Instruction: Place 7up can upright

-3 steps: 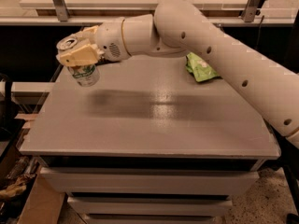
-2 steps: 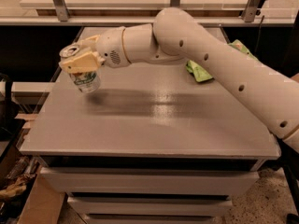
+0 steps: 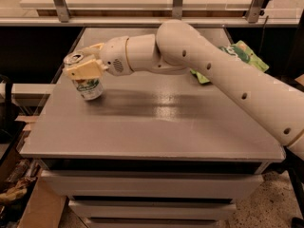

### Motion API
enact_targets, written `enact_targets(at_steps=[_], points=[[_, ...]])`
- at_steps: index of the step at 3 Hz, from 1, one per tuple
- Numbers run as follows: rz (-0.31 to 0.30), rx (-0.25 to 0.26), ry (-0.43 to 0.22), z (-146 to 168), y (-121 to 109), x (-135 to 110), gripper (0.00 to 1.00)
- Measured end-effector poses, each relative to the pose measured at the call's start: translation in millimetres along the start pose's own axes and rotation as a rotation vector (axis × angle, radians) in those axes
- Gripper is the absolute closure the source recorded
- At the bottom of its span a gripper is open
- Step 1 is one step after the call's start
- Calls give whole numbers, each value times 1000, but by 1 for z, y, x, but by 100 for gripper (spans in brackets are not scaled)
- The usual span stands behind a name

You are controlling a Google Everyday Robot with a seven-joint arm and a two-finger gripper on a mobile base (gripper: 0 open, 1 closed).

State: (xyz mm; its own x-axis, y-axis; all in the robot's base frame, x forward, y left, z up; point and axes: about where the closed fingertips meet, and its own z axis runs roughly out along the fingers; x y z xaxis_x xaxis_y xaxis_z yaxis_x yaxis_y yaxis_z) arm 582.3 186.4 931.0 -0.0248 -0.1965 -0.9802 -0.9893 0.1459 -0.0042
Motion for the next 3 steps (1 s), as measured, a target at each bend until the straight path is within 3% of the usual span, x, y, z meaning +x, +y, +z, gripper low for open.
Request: enact_targets(at_steps=[3], points=[[-31,10,-47,-1,-3,2,12]])
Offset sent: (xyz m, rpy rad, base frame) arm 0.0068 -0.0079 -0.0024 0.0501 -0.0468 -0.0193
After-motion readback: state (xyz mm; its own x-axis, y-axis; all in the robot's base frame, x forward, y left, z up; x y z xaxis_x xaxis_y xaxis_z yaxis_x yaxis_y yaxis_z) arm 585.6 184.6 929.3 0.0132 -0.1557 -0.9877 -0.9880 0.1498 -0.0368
